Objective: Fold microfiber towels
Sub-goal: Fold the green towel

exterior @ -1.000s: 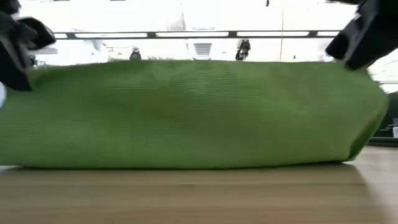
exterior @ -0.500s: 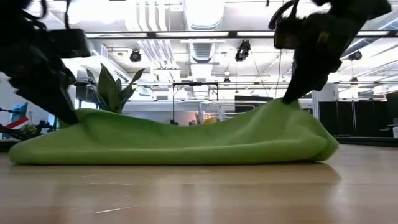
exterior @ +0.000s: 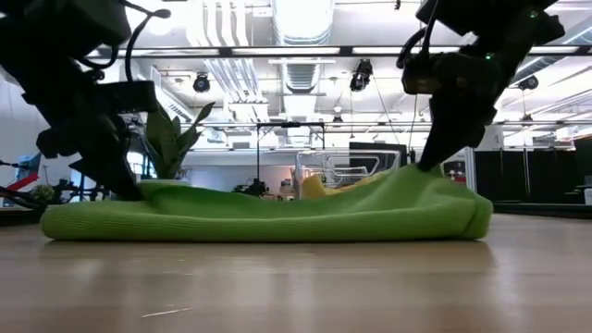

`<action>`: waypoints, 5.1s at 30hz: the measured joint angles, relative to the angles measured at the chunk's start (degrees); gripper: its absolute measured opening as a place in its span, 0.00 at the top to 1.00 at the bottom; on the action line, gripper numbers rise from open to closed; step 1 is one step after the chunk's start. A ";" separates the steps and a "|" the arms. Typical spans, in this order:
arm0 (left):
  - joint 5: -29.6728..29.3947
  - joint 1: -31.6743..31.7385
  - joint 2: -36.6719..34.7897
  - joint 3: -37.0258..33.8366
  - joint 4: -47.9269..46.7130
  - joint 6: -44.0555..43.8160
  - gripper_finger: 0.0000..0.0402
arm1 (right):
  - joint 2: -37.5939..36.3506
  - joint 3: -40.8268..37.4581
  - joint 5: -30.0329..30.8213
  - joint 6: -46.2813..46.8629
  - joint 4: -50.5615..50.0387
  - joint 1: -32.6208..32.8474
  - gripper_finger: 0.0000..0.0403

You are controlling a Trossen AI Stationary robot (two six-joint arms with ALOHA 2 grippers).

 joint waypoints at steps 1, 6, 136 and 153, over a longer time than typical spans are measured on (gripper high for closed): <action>0.13 0.06 0.00 -0.29 -0.15 -0.04 0.99 | 0.00 -0.04 0.13 0.13 -0.04 -0.38 0.98; 0.23 0.06 -0.04 -0.58 -0.31 -0.11 0.90 | -0.02 -0.04 -0.25 0.92 -0.84 -2.76 0.98; 21.37 -7.33 2.23 0.57 -4.06 4.50 0.67 | 23.55 19.73 7.43 -4.09 -3.89 16.77 0.75; 19.78 -7.33 1.77 -0.45 -3.46 4.38 0.67 | 26.47 15.33 2.43 -6.62 2.34 14.43 0.77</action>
